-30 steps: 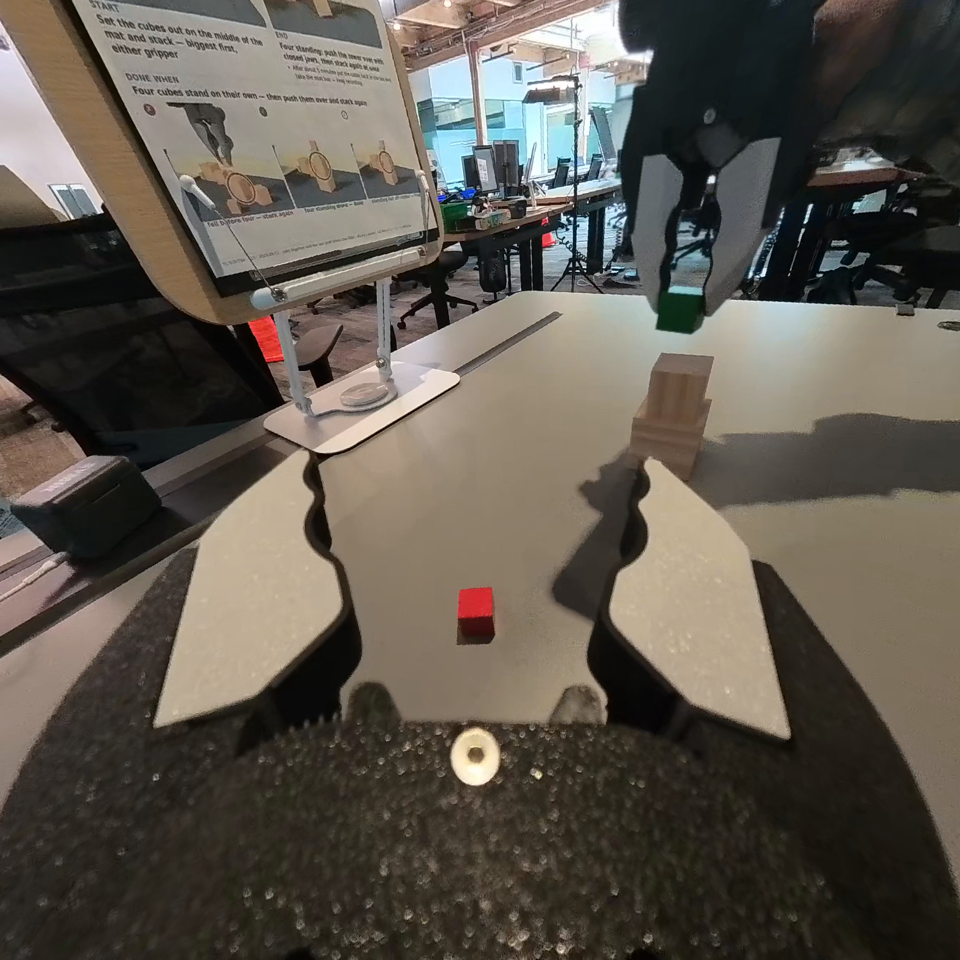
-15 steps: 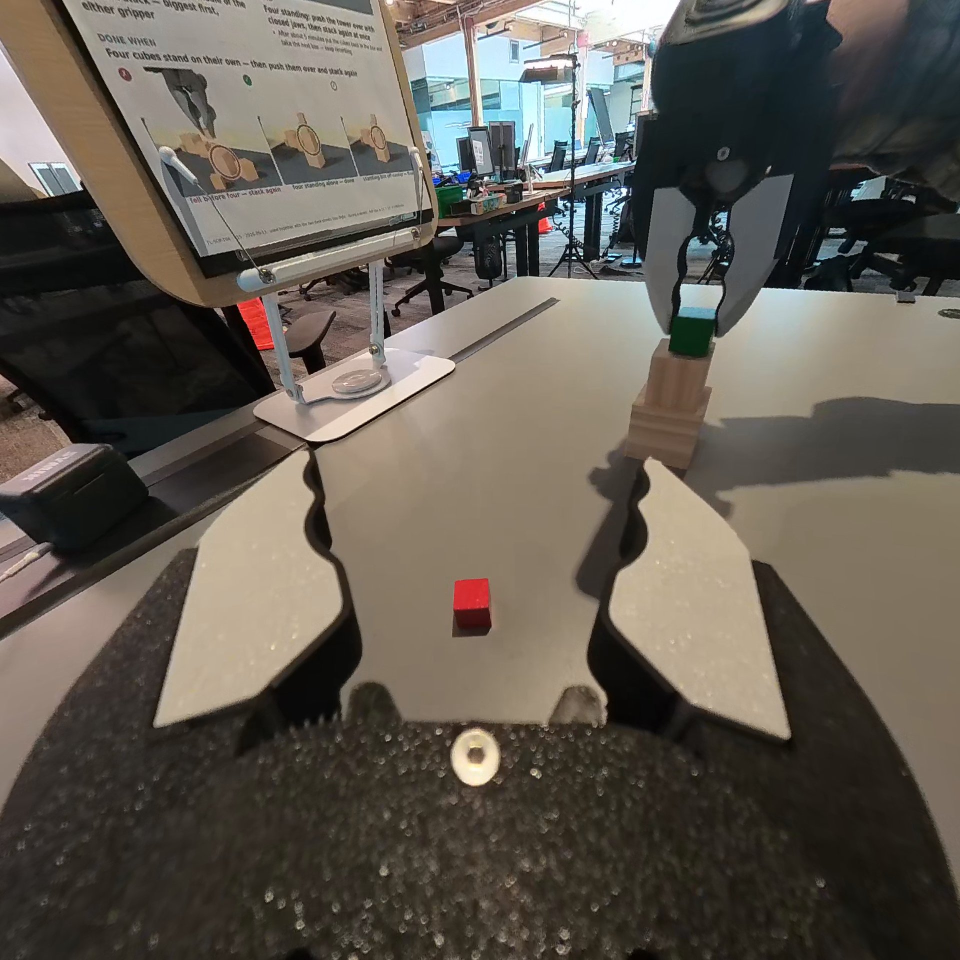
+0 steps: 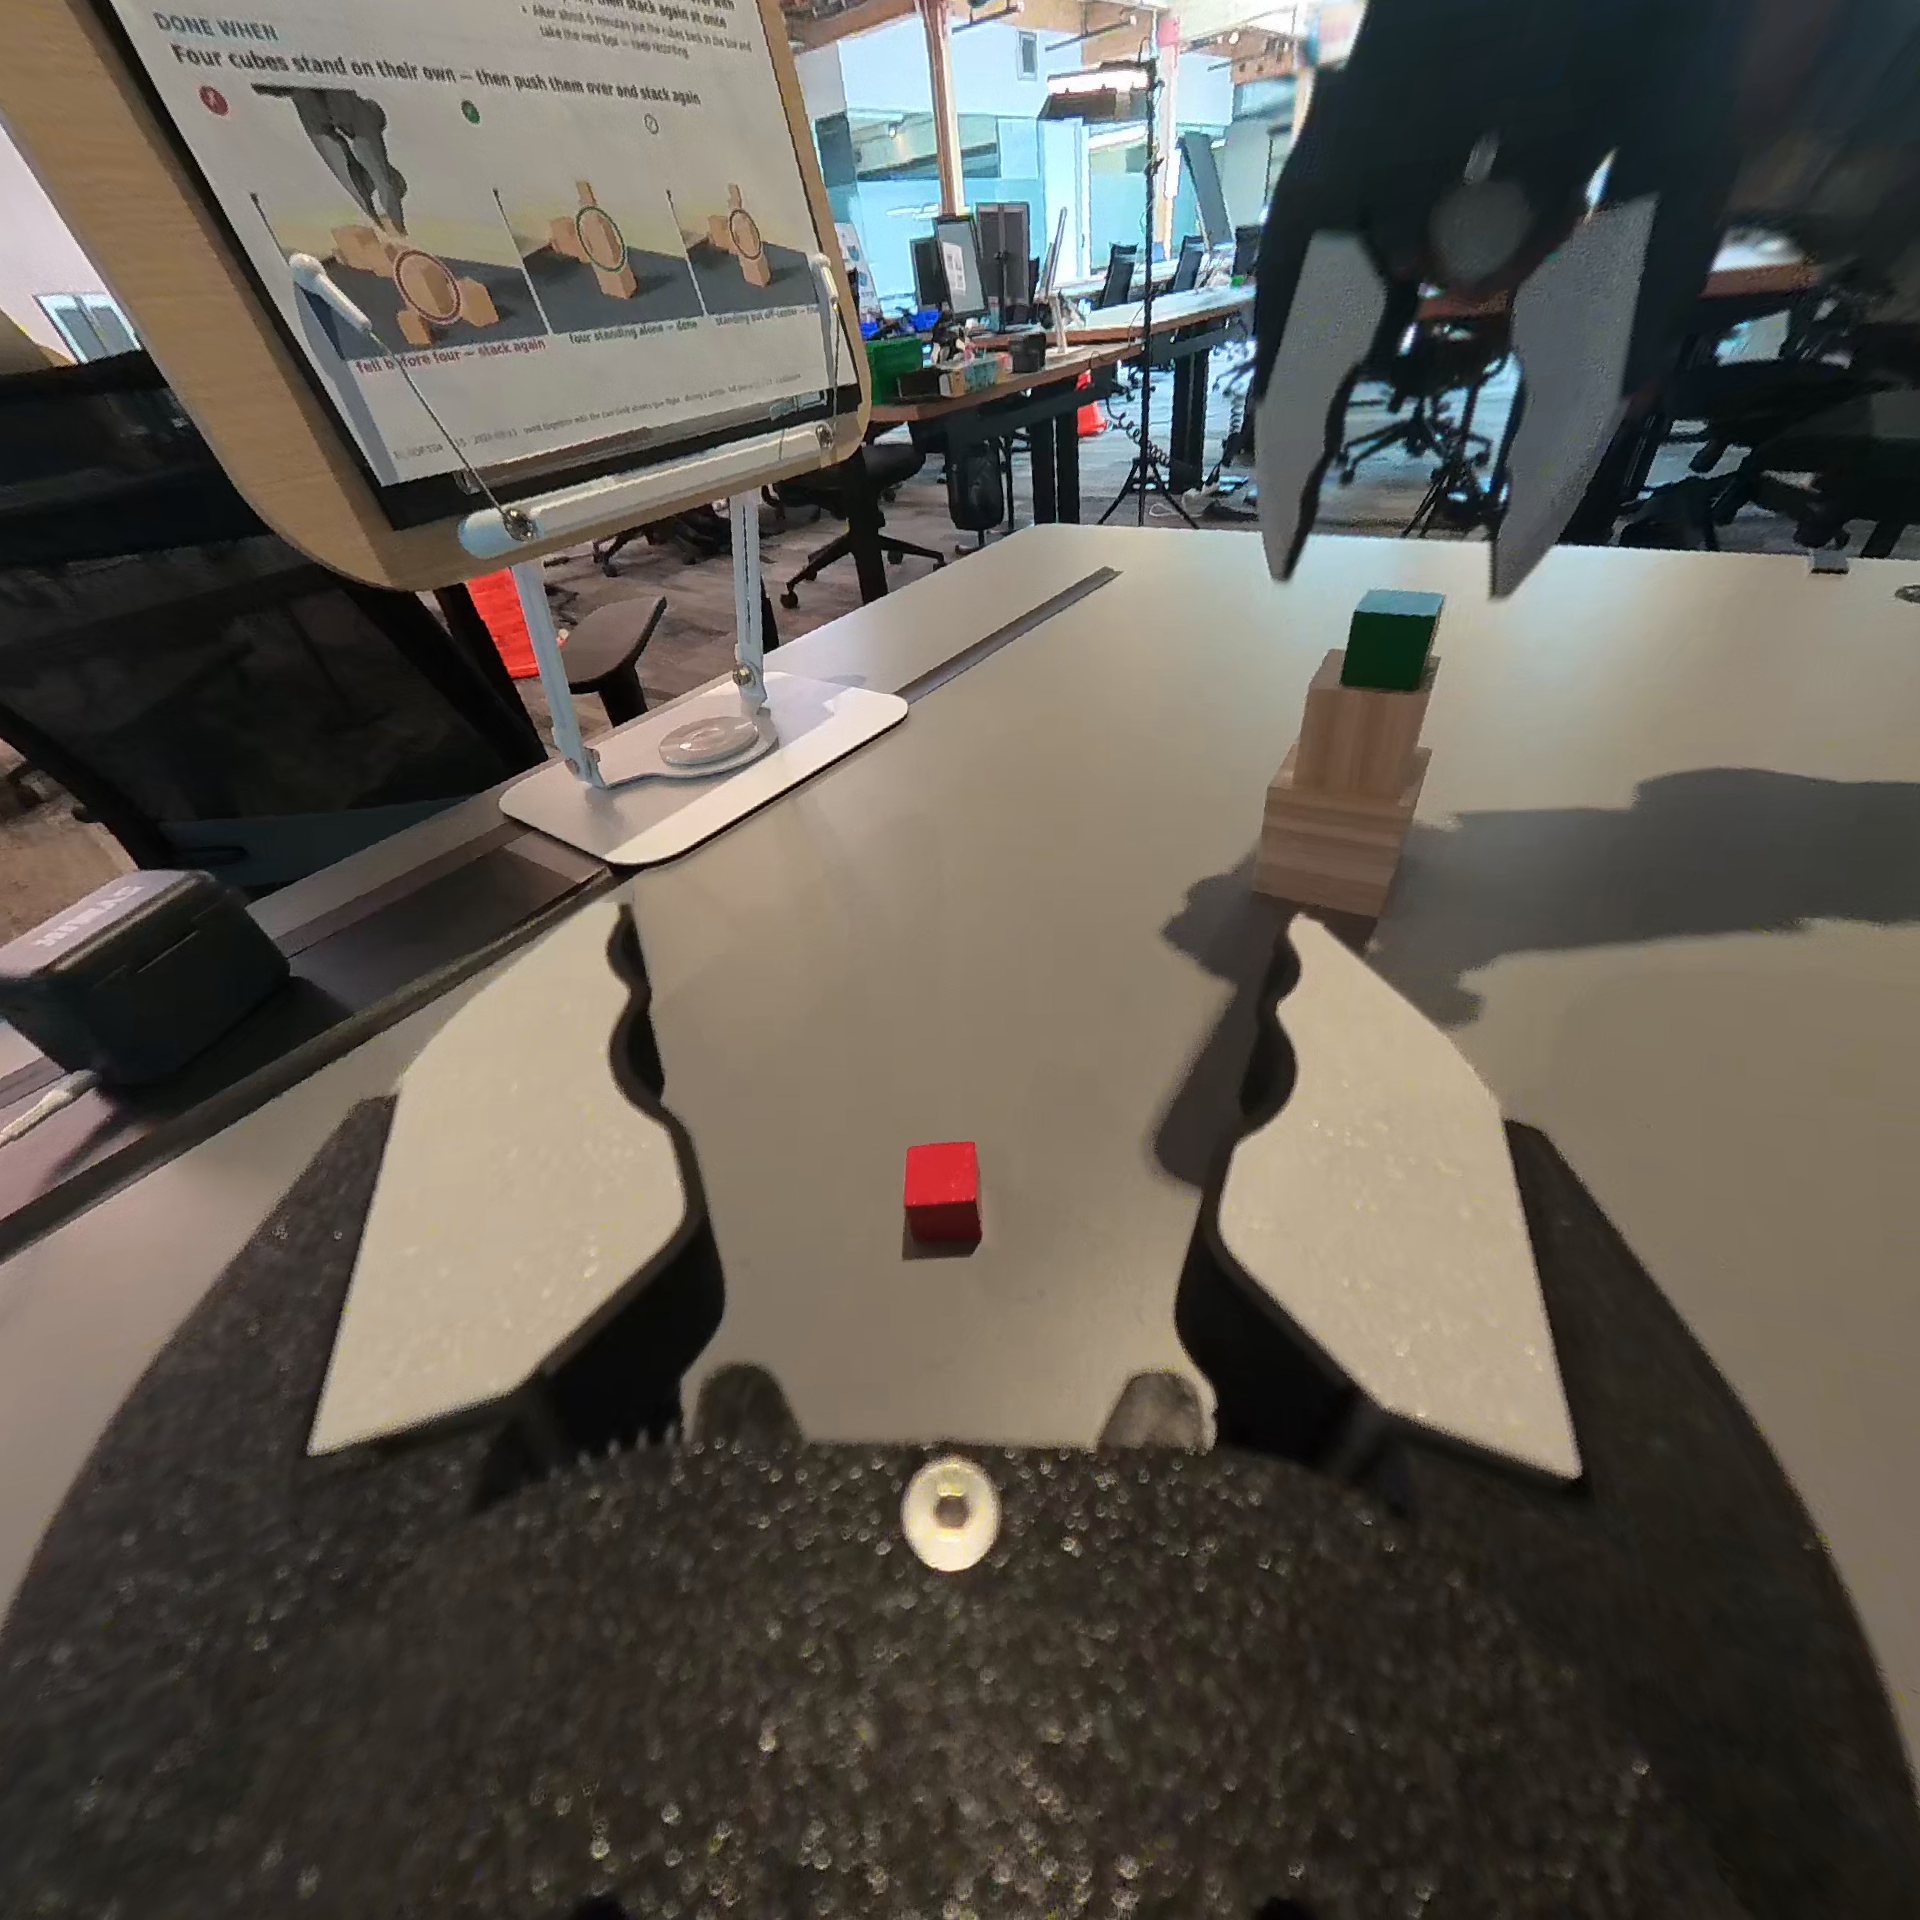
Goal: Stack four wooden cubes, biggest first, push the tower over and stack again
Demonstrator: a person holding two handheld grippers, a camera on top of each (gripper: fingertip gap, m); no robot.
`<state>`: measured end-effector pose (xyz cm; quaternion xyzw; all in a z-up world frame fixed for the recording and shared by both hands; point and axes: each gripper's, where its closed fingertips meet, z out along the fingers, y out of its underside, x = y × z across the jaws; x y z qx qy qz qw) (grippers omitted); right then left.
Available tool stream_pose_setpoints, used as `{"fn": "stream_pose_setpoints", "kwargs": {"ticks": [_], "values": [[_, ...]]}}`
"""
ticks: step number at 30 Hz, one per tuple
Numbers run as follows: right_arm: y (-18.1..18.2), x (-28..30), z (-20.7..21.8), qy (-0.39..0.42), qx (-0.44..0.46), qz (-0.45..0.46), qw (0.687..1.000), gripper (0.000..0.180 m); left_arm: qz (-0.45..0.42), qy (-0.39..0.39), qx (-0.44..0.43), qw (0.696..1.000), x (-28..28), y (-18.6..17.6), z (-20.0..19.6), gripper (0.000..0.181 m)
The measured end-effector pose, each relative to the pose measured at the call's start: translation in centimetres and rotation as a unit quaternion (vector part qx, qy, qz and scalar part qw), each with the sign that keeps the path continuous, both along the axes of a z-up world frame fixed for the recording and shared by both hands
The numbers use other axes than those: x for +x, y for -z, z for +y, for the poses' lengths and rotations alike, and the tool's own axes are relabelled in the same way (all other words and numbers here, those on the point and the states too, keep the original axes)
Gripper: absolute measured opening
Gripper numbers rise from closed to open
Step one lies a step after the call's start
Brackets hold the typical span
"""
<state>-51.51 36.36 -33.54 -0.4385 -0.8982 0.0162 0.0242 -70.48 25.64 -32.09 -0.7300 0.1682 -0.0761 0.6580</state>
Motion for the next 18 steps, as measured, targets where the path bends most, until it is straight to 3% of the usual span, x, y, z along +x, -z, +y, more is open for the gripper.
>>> {"fn": "stream_pose_setpoints", "kwargs": {"ticks": [8,13,18], "values": [[-3.7,3.6,1.6,0.106,-0.022,0.204,0.973,0.073,0.014,0.023,-0.094,0.995,0.6,3.9,0.7,0.097],[-1.8,8.0,2.2,0.212,-0.121,0.311,0.919,0.065,0.02,0.005,-0.156,0.987,-0.6,6.1,1.5,0.091],[0.8,11.2,2.3,0.261,-0.182,0.342,0.884,0.056,0.051,0.008,-0.216,0.975,-0.7,8.2,1.5,0.078]]}}
